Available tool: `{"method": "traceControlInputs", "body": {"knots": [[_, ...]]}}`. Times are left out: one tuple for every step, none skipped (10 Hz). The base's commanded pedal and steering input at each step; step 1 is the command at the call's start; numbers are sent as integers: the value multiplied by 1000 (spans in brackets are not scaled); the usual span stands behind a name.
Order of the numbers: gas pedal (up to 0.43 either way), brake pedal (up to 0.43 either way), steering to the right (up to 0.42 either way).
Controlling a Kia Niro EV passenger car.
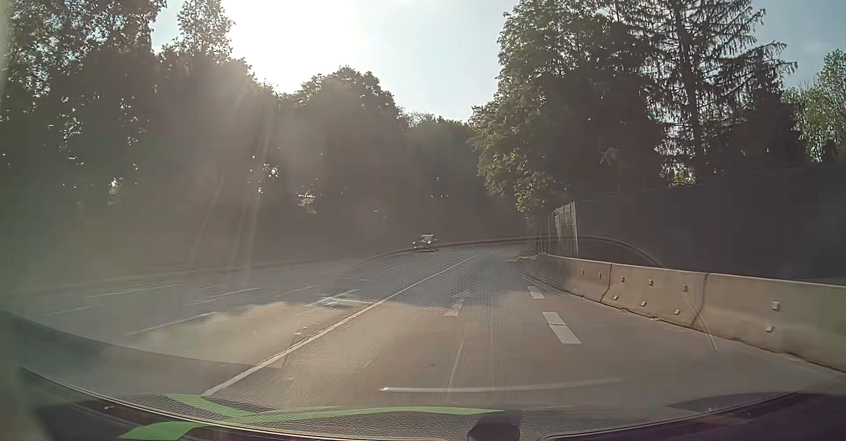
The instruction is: Follow the waypoints while adhering to traffic rules and regulations
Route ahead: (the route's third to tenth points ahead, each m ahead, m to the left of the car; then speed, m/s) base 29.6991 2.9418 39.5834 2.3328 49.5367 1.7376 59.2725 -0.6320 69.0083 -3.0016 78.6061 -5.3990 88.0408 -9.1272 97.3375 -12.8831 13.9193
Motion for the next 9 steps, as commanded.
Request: {"method": "traceControlInputs", "body": {"knots": [[248,0,17],[209,0,17],[209,0,16],[189,0,16],[189,0,16],[189,0,16],[189,0,14],[189,0,14],[189,0,12]]}}
